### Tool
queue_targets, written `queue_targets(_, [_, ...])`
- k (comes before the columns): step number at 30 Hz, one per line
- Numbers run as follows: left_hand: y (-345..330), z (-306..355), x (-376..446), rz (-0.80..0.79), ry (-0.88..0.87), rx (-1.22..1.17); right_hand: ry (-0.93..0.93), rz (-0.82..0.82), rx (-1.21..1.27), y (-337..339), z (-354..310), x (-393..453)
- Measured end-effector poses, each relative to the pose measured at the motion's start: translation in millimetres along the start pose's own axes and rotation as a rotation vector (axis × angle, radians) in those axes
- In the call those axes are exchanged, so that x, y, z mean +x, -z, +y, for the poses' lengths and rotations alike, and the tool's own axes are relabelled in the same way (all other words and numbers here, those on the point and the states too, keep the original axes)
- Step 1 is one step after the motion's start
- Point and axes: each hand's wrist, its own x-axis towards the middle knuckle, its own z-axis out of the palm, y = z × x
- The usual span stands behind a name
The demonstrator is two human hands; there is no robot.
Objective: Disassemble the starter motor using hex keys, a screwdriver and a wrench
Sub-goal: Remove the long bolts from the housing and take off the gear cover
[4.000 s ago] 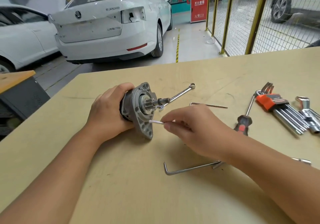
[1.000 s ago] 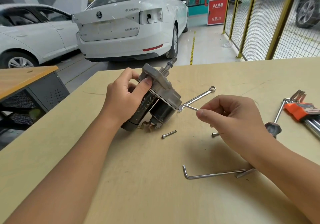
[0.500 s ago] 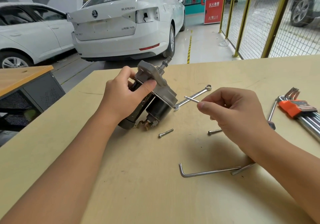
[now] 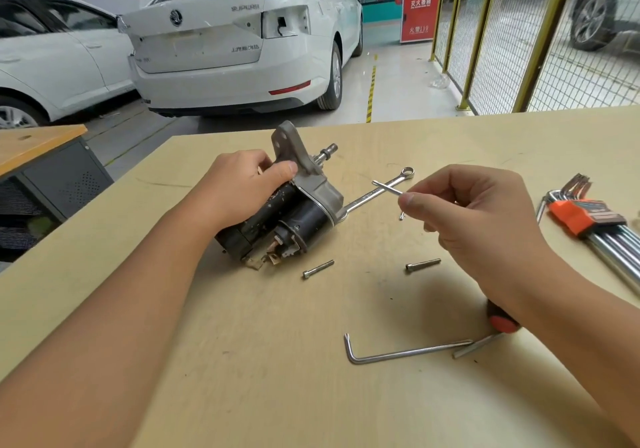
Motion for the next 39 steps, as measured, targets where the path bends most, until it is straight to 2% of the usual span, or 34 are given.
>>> queue_targets(5, [3.6,-0.9,1.2,0.031,-0.053,-0.025,-0.006,-0.027,0.001,-2.1,1.1,0.0])
queue_targets(7, [8.0,-4.2,2.3,0.098,-0.101,-0.055,-0.033,-0.052,0.014,-3.3,2.7,1.1])
queue_targets(10, [12.8,-7.6,-1.0,0.221,-0.198,0.047,-0.066,-0.103,0.005,0.3,7.7,1.9])
queue_targets(17, [9.3,21.9,-29.2,0.039,-0.120,0.296,-0.090,-0.074,0.022,13.2,11.1,5.4])
queue_targets(20, [-1.2,36.3,-38.6,-0.064,-0.071,0.473,-0.109,-0.104,0.021,12.1,10.1,2.0])
queue_targets(22, [-7.6,37.9,-40.0,-0.032,-0.073,0.508,-0.111,-0.121,0.018,11.7,8.9,0.4])
queue_targets(25, [-5.2,29.8,-36.0,-0.012,-0.146,0.405,-0.127,-0.107,0.025,12.7,8.5,0.9])
queue_targets(28, [6.1,11.6,-31.0,-0.129,-0.196,0.216,-0.136,-0.094,0.037,14.7,8.1,1.0])
queue_targets(31, [19.5,-7.2,-30.9,-0.279,-0.226,-0.086,-0.145,-0.095,0.046,16.2,7.7,0.6])
queue_targets(34, [23.9,-11.1,-33.1,-0.276,-0.205,-0.284,-0.145,-0.103,0.038,17.2,9.2,-0.3])
queue_targets(35, [22.6,-8.5,-33.4,-0.257,-0.203,-0.248,-0.143,-0.105,0.033,17.2,10.0,-0.7])
queue_targets(39, [12.9,7.9,-36.6,-0.184,-0.254,0.166,-0.139,-0.117,0.015,16.5,9.1,-0.7])
